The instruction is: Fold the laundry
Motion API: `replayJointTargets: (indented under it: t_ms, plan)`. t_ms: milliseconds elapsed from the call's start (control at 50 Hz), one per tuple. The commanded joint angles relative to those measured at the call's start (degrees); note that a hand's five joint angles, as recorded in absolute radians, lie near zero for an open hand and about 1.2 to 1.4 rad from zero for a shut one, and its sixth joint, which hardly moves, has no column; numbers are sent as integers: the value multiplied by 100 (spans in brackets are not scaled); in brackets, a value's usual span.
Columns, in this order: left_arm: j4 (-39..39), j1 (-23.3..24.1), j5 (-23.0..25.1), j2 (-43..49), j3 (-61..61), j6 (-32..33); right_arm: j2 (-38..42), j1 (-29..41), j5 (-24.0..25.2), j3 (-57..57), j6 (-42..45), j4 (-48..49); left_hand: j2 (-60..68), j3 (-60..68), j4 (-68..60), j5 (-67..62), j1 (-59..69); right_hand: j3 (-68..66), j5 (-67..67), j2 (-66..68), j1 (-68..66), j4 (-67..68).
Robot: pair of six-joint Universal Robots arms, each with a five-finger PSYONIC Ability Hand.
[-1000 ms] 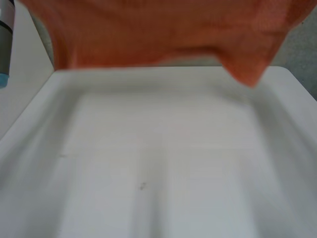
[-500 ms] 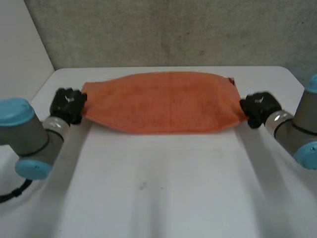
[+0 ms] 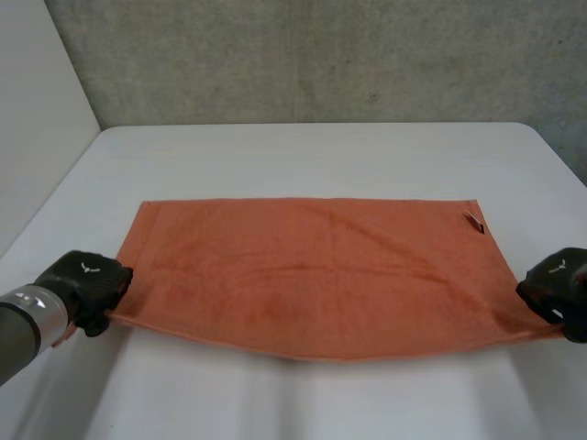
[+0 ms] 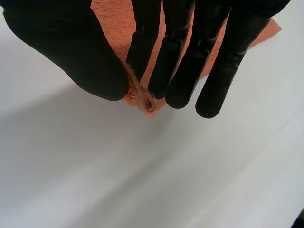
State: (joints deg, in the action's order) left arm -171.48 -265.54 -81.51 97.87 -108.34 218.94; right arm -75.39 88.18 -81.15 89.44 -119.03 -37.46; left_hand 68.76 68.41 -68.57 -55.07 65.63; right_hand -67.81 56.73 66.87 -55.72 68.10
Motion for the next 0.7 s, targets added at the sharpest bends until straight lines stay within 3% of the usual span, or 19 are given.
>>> replayJointTargets:
  t_ms: [20, 180, 260, 480, 700]
  plan:
    - [-279, 11, 109, 38, 250, 78, 147, -47, -6, 4, 64, 563, 1124, 1159, -1143, -1493, 1437, -1219, 1327, 1313, -2428, 1190]
    - [-1703, 335, 47, 1372, 1488, 35, 1184, 515, -59, -971, -875, 1926, 1124, 1159, -1143, -1493, 1437, -1219, 1327, 1313, -2428, 1190]
    - [-2099, 537, -23, 2189, 2305, 78, 2095, 805, -68, -1856, -1419, 2749, 1124, 1159, -1143, -1493, 1437, -1219, 1327, 1313, -2428, 1190]
    - [-2311, 696, -111, 3947, 4370, 105, 3547, 1210, -375, -3466, -1799, 4246, 1124, 1159, -1143, -1493, 1437, -1219, 1327, 1313, -2428, 1190]
    - [-2469, 740, -102, 4477, 4787, 113, 4173, 1290, -419, -4162, -1808, 4318, 1124, 1159, -1143, -1493, 1437, -1219, 1327, 1313, -2428, 1190]
